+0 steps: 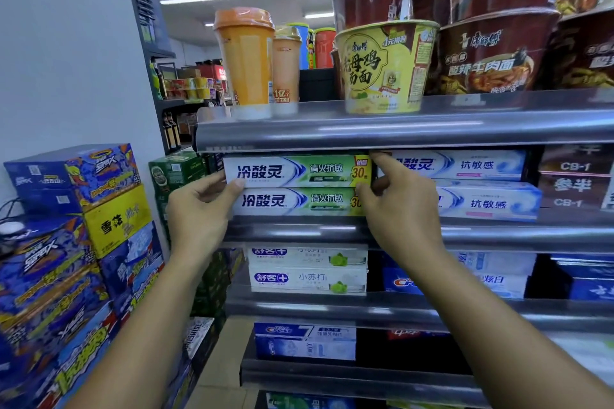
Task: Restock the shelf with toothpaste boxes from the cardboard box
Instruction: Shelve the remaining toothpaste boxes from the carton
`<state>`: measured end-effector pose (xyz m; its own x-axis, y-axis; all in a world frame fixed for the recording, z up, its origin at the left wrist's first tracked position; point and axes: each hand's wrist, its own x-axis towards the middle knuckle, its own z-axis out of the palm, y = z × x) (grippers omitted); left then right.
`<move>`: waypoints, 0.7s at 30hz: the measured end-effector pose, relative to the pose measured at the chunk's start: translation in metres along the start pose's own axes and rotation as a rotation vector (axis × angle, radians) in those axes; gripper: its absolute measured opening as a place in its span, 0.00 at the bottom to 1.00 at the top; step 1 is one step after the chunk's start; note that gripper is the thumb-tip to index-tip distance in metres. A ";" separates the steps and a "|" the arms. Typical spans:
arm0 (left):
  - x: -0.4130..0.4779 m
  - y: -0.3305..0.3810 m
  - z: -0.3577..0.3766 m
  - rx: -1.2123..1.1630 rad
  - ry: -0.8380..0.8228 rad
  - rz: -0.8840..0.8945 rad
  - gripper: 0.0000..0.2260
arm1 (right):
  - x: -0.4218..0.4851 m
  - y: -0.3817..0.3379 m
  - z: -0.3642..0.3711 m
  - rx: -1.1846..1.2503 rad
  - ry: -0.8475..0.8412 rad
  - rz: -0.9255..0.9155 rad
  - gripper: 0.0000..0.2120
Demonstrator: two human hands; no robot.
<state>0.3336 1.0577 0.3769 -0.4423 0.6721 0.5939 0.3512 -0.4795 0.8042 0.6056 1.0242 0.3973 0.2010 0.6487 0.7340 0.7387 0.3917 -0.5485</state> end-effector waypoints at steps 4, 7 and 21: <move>0.008 -0.006 0.001 0.025 0.010 -0.033 0.22 | 0.007 -0.010 0.003 -0.123 -0.024 -0.018 0.08; 0.017 -0.009 0.006 0.054 0.011 -0.037 0.23 | 0.017 -0.019 0.011 -0.213 -0.058 0.036 0.04; -0.020 0.000 0.001 0.075 0.180 -0.025 0.17 | -0.011 -0.009 -0.012 -0.024 0.086 -0.125 0.12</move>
<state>0.3435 1.0454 0.3649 -0.5896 0.5685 0.5738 0.3957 -0.4160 0.8187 0.6043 1.0053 0.3989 0.1602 0.5377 0.8278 0.7764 0.4492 -0.4421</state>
